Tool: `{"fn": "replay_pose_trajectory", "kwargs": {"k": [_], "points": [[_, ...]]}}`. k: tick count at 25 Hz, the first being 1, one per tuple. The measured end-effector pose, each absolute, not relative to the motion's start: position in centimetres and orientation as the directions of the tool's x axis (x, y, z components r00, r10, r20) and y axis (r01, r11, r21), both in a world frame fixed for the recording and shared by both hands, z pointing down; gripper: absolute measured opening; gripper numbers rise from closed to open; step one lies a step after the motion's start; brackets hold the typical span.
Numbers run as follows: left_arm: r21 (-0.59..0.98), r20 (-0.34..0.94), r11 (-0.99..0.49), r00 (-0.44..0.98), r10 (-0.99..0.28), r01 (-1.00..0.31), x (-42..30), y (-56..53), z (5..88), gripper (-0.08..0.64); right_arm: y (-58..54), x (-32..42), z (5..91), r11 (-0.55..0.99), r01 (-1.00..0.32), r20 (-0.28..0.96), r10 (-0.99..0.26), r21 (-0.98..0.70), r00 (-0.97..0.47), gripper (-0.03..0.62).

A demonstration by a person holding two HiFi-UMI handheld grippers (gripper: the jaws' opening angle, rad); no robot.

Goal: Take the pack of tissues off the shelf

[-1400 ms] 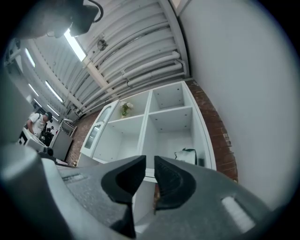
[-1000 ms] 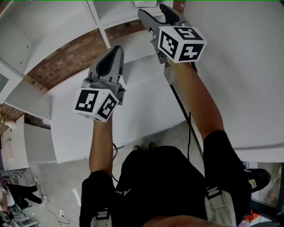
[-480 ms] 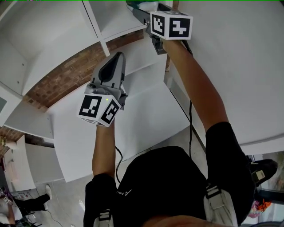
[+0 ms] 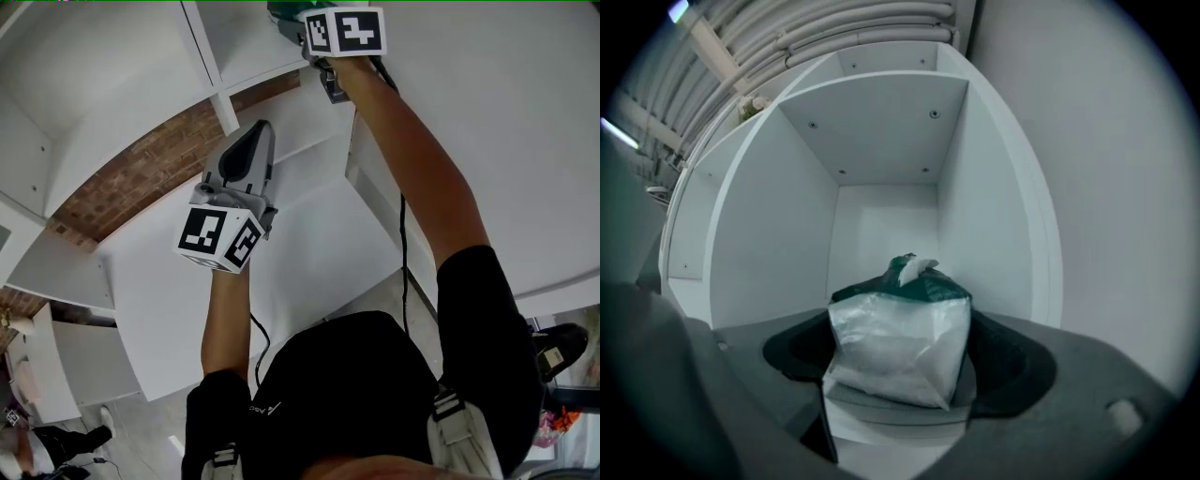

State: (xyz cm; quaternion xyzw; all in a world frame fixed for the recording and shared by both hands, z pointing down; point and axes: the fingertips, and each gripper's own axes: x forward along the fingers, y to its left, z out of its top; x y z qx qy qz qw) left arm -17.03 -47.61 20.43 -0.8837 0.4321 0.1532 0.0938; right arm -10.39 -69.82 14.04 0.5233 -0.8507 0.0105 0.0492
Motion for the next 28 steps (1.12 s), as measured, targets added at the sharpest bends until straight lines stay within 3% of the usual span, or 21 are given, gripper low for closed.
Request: {"fn": "replay_pose_trajectory", "kwargs": {"k": [5,16,28], "points": [[-0.03,-0.346,-0.607,0.578,-0.739,-0.794,-18.0,-47.5,20.8,-0.002,-70.8,-10.4,14.7,0.415,-0.907,0.125,-0.906,0.069,-0.405,0.416],[-0.031,-0.325,-0.605,0.58,-0.747,-0.796,-18.6,-47.6,21.5,-0.002,-69.9,-10.6,14.2,0.411,-0.901,0.033,-0.911,0.14,-0.411,0.296],[-0.047,-0.328,-0.599,0.579,-0.747,-0.8,-17.8,-47.5,20.6,-0.002,-64.9,-9.1,12.8,0.513,-0.856,-0.146,-0.844,0.059,-0.516,0.284]]}}
